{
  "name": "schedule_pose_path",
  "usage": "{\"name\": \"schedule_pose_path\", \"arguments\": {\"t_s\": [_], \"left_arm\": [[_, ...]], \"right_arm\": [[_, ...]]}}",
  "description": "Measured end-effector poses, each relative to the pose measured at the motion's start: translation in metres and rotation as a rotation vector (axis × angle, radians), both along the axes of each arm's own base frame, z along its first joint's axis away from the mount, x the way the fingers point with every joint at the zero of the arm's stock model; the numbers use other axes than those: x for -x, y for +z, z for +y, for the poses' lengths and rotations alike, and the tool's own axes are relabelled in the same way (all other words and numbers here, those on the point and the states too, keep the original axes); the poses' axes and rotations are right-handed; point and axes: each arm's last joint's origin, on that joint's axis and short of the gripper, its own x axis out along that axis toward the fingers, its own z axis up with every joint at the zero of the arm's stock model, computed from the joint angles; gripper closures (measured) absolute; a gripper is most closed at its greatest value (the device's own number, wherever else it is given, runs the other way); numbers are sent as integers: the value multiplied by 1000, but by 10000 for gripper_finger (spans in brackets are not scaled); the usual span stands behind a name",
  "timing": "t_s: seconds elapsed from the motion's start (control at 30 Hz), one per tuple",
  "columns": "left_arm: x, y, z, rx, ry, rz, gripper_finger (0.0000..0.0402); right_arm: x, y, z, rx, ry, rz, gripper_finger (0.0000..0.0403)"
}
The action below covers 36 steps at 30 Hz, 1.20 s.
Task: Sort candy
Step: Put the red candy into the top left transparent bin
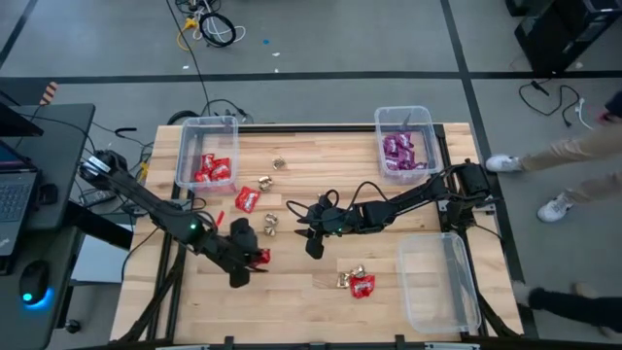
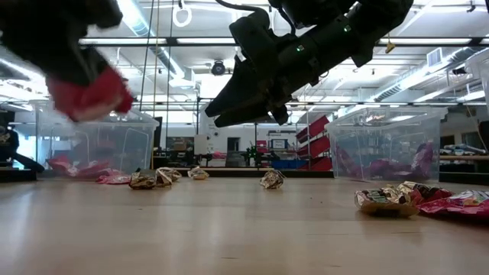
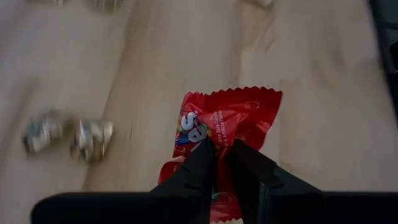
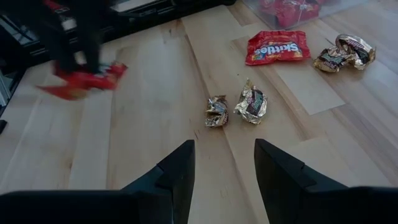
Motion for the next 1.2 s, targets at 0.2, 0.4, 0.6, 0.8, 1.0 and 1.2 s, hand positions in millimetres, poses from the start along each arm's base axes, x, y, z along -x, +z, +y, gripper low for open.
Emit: {"name": "schedule_pose_path", "arguments": {"t_s": [0.2, 0.4, 0.6, 0.8, 1.0, 1.2], "left_arm": [[-12, 34, -6, -101, -107, -100, 344], [-10, 67, -1, -245, -97, -133, 344], [9, 91, 13, -328, -47, -183, 344], [32, 110, 31, -382, 44, -256, 345], [51, 124, 45, -400, 124, -321, 358], [65, 132, 57, -446, 218, -364, 377]], "right_arm": [[0, 0, 0, 0, 0, 2, 252], [0, 0, 0, 0, 0, 3, 252], [0, 0, 0, 1, 0, 4, 252], [0, 0, 0, 1, 0, 4, 252], [0, 0, 0, -1, -1, 4, 252], [0, 0, 0, -2, -2, 4, 252]]}}
